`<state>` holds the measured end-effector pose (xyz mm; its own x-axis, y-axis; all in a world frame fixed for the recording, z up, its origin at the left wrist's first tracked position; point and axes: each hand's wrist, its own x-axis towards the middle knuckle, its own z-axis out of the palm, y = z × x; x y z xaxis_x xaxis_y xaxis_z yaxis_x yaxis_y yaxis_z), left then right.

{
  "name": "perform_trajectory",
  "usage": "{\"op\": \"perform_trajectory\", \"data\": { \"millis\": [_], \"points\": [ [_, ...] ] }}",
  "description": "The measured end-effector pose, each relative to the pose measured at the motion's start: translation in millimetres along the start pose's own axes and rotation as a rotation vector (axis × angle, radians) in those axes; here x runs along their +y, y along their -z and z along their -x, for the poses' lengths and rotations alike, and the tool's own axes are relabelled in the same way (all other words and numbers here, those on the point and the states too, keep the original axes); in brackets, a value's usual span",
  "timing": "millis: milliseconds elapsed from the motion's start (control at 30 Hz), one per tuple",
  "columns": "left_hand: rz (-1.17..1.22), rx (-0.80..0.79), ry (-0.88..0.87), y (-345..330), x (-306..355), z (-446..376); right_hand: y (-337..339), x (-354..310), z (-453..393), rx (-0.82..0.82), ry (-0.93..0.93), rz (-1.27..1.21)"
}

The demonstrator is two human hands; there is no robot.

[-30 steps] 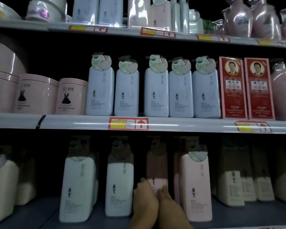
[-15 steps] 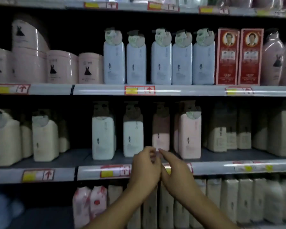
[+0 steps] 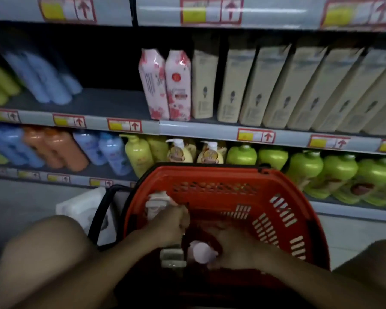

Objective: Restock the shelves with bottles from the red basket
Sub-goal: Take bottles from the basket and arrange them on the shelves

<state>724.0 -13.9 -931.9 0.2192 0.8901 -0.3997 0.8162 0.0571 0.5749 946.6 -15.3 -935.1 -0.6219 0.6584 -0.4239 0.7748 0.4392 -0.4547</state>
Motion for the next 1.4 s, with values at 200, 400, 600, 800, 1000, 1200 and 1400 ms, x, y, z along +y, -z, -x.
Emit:
{"op": "perform_trajectory", "data": {
  "millis": [200, 400, 600, 800, 1000, 1200, 1400],
  "points": [
    [-0.095, -0.16, -0.054, -16.1, -0.8, -20.8, -21.2, -5.1, -27.7, -0.135, 0.057, -0.013],
    [-0.075, -0.123, -0.1, -18.3, 7.3, -16.3, -5.8, -11.6, -33.0, -0.136, 0.053, 0.292],
    [0.261, 0.167, -0.048, -14.5, 29.5, -11.7, 48.2, -14.2, -3.6, 0.389, -0.264, -0.034],
    [0.402, 0.143, -0.368, -25.4, 45.5, -21.5, 118.7, -24.2, 26.4, 0.741, -0.447, -0.299],
    [0.444, 0.483, -0.181, -28.5, 69.8, -19.7, 148.0, -38.5, 41.4, 0.864, -0.309, -0.37],
    [1.112, 0.24, -0.008, 27.1, 87.6, -22.3, 139.0, 7.6, 38.5, 0.541, -0.167, -0.644],
    [1.361, 0.138, -0.064, 53.0, 99.2, -11.1, 104.6, -7.1, 32.2, 0.472, -0.038, -0.922]
  ]
}}
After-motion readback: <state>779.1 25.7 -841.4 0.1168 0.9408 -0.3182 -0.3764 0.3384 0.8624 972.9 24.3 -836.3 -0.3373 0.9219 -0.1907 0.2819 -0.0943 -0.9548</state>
